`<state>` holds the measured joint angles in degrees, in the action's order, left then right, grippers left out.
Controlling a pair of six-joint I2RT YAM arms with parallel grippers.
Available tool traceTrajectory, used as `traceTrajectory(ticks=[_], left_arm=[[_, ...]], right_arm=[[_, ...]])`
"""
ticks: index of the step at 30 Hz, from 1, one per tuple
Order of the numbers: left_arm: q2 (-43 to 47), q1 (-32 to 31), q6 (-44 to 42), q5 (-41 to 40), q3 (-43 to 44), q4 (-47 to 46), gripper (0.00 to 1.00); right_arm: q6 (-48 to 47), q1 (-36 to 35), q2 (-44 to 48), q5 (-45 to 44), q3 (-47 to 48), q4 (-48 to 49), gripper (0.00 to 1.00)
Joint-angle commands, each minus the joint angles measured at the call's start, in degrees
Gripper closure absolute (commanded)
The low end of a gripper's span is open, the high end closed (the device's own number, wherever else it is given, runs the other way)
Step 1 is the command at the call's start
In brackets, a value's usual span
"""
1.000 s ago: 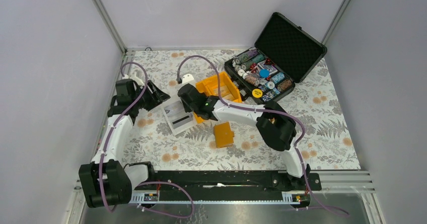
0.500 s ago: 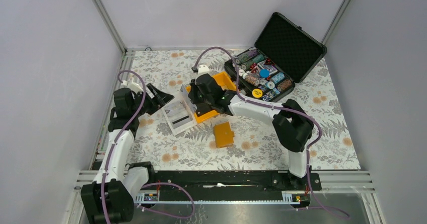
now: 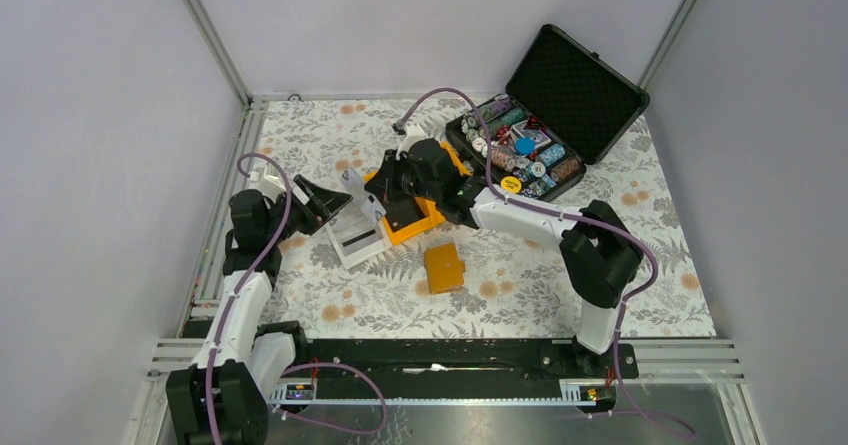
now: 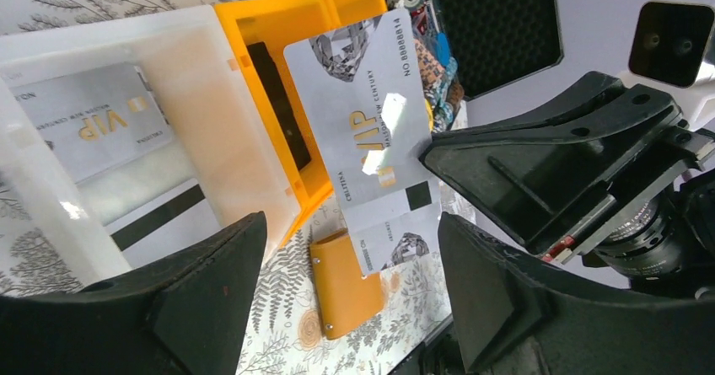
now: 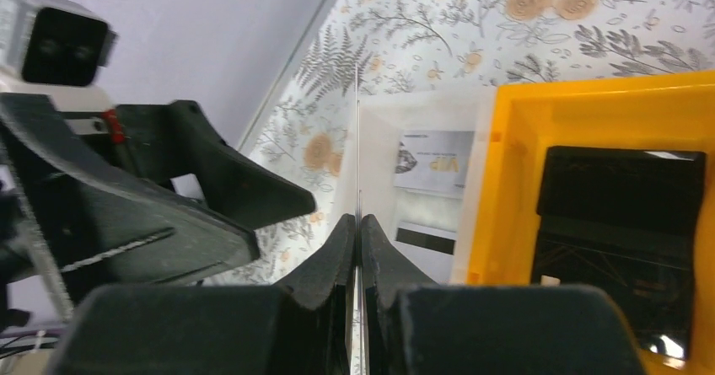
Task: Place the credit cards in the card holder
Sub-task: Pick up the credit card from the storage box, then place the credit card in the storage box.
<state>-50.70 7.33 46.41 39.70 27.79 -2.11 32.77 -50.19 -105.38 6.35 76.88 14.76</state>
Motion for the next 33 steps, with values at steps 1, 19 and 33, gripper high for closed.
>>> traceTrajectory(ticks=[1, 19, 33], left_arm=[[1.3, 0.31, 3.59, 4.75, -0.97, -9.22, 0.22], [3.1, -0.39, 23.95, 16.3, -7.52, -41.31, 0.54], [3.85, -0.48, 30.28, 15.5, -9.58, -51.04, 1.0]], right_arm=[[4.3, 0.17, 4.97, 5.39, 0.05, 6.86, 1.0], [10.67, 0.46, 10.55, 12.6, -2.86, 13.8, 1.0], [10.04, 1.09, 11.82, 14.81, -4.99, 12.1, 0.81]])
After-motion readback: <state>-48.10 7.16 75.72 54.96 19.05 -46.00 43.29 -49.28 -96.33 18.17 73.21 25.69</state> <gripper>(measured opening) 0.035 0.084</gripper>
